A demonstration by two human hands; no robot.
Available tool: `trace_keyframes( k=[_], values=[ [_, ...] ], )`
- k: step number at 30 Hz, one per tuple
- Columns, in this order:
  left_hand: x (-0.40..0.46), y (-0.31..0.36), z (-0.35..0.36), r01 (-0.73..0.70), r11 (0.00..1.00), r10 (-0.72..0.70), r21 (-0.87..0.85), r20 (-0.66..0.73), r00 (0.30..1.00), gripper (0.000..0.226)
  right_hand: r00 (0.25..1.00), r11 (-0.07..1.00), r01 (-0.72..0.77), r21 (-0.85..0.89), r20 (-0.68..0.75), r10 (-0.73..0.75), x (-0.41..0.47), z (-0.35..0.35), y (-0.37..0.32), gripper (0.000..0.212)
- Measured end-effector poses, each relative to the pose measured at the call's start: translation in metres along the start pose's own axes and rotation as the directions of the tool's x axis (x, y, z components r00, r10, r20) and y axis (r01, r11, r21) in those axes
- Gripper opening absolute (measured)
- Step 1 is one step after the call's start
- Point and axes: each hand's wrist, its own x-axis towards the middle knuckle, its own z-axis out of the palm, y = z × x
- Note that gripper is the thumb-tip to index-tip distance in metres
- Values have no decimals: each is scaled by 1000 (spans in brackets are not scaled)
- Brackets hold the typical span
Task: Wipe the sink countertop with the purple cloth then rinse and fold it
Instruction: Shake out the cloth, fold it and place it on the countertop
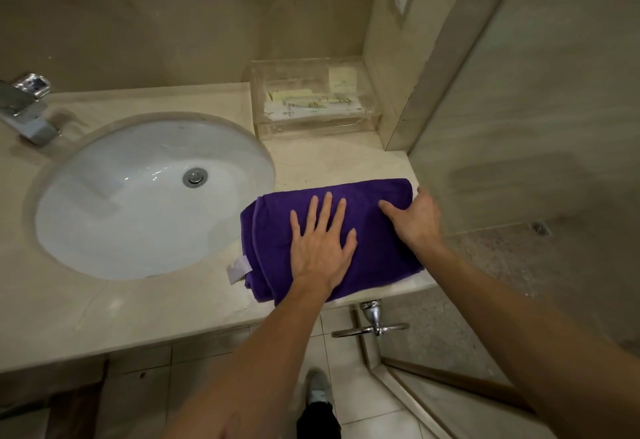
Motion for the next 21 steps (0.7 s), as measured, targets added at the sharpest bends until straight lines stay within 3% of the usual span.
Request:
trace_keyframes(
  k=[2,6,9,13,17,21],
  values=[
    [0,0,-1,-5,1000,5,0,-1,1000,72,998,994,-59,92,26,57,4,-5,-3,49],
    [0,-2,-1,-7,1000,7,-8,7,1000,74,990,981,-104,166,110,86,6,-8,-6,42],
    [0,0,-3,-1,1000,1,-17,18,1000,76,988,985,-49,165,153,24,4,-10,-6,19],
    [2,-4,-3,-9,1000,9,-1,18,1000,71,988,993,13,118,152,-31,3,-17,-8,35],
    [3,-11,-1,-17,1000,17,15,15,1000,69,981,986,-93,137,182,67,9,-22,-13,22],
    [4,-10,1,-16,1000,16,13,22,1000,69,977,992,-129,2,171,126,16,-21,-14,44]
  ],
)
